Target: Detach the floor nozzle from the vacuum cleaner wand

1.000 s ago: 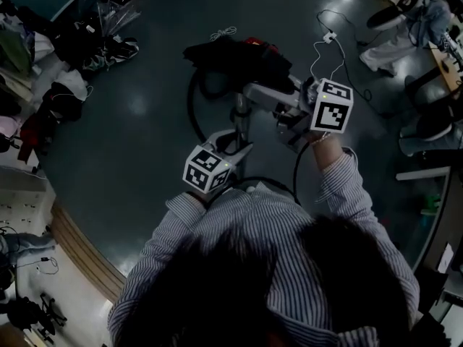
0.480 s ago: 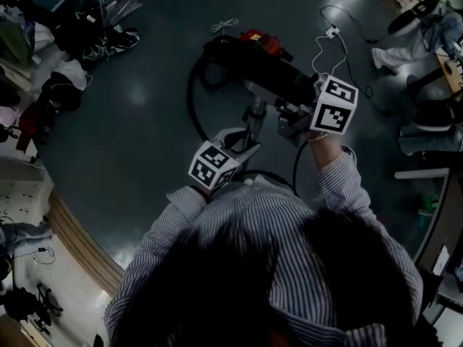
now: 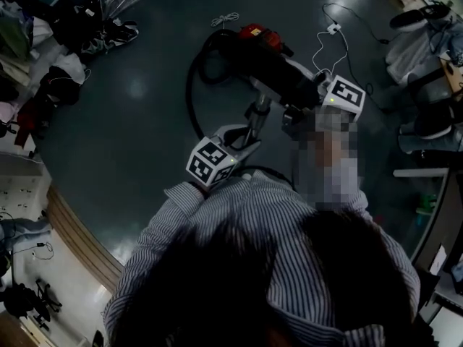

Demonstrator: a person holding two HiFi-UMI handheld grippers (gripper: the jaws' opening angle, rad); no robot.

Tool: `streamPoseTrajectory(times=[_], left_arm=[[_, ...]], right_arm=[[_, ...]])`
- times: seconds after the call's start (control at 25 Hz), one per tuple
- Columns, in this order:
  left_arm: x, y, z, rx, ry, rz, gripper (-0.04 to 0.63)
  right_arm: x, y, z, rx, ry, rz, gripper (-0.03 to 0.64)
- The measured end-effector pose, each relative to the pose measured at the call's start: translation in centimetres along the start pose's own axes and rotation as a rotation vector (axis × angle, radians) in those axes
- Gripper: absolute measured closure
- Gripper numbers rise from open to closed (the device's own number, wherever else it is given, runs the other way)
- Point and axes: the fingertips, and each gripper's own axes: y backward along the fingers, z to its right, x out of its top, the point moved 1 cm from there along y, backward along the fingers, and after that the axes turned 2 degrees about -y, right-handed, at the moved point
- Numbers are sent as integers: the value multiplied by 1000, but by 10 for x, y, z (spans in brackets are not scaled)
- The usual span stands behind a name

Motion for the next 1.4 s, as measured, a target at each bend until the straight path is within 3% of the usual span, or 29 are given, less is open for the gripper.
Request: streamPoseTrajectory(times=[0.2,0.56,0.76,0.96,1.4], left_arm=[[-1,0,0,-32,-7,9,416],[5,-19,6,-50,1,10,416],[-16,-19,6,-43,10,-57,417],[-5,-13,-7,9,46,9,417],[78,49,-57,143,82,224,417]], right_arm=[[0,3,4,5,-53,37,454],[7,17,5,19,0,35,456],[49,27,4,79,-36,191,455],[51,41,23,-30,-32,213,456],[19,57,64,-253,-163,261,454]])
